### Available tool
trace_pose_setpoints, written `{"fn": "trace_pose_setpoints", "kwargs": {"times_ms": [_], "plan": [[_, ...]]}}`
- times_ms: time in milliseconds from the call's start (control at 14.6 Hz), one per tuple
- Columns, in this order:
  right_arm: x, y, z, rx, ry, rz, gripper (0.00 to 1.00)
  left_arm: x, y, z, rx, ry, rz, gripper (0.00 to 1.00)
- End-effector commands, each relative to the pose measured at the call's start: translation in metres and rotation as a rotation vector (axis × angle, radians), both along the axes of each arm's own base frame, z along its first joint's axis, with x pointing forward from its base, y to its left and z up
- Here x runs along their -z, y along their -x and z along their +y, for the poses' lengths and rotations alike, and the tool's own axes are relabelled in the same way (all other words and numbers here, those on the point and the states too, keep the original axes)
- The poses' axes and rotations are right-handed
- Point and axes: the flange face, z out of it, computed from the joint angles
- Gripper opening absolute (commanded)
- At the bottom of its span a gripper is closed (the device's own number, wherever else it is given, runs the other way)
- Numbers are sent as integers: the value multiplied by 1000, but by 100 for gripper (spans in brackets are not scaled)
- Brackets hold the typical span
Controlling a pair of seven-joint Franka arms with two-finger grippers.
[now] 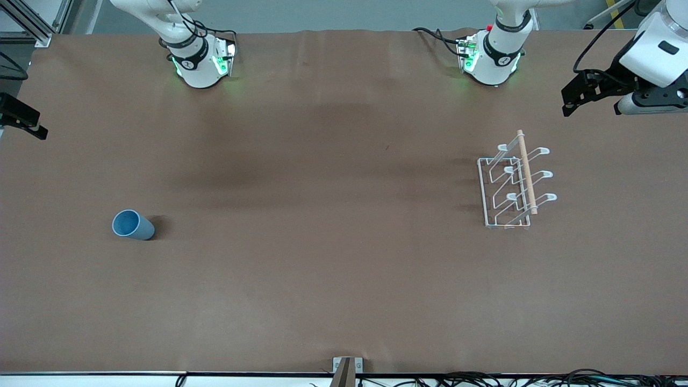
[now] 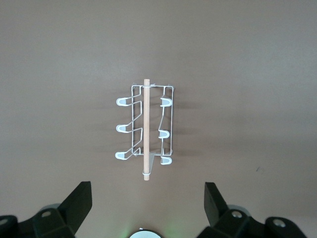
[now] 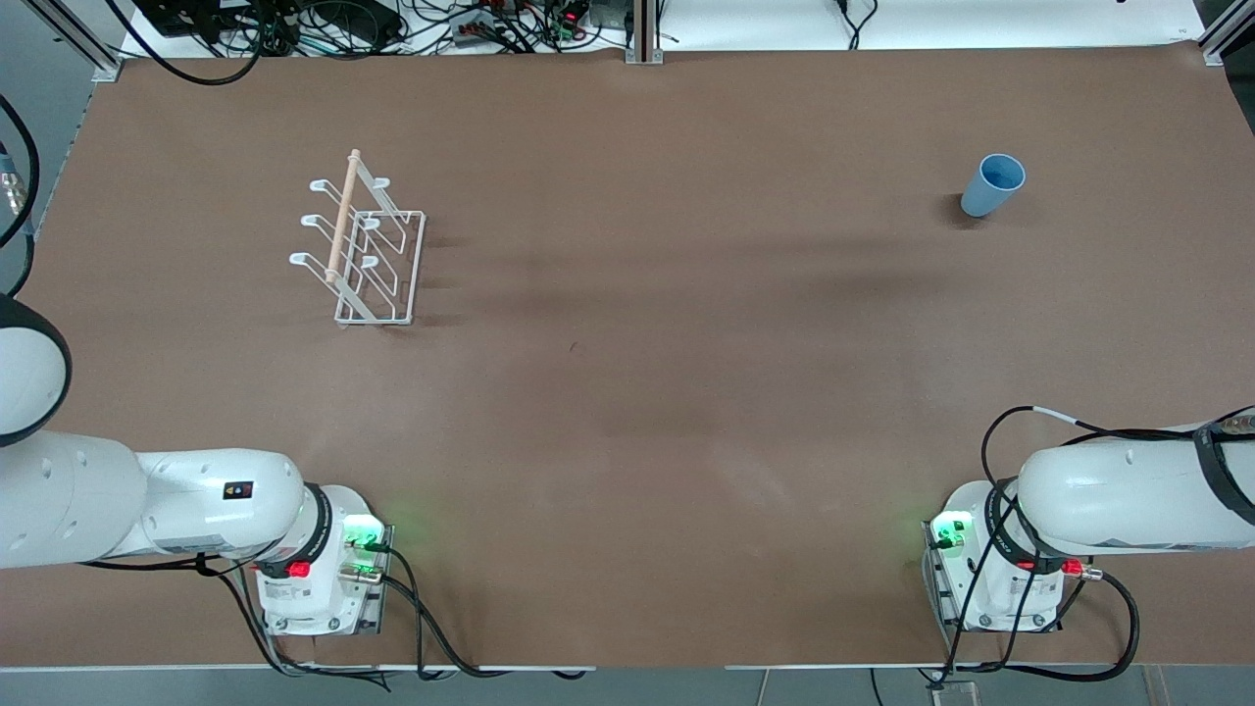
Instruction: Hang cup on cup holder
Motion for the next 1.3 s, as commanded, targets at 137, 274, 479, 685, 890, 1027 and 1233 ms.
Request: {"fn": "trace_pose_setpoints", "kwargs": {"times_ms": [137, 274, 479, 685, 890, 1027, 1233], "plan": [[0, 7, -2, 3, -12, -1, 100, -5, -2, -4, 22, 10, -3, 100], [1, 7, -2, 0, -12, 1, 100, -5, -2, -2, 19, 10, -3, 100], [1, 7, -2, -9, -10, 2, 100, -6, -2, -2, 19, 12, -5, 100], [2, 6, -3, -15, -11, -3, 100, -6, -3, -2, 20, 13, -4, 100], [10, 0, -10, -10, -10, 0, 100, -6, -3, -2, 20, 13, -4, 100], [35, -15, -34, 30, -9, 11, 100, -6, -3, -2, 20, 13, -4, 100], [93, -48, -62, 72, -10, 49, 100, -6, -2, -3, 21, 13, -4, 100]]}}
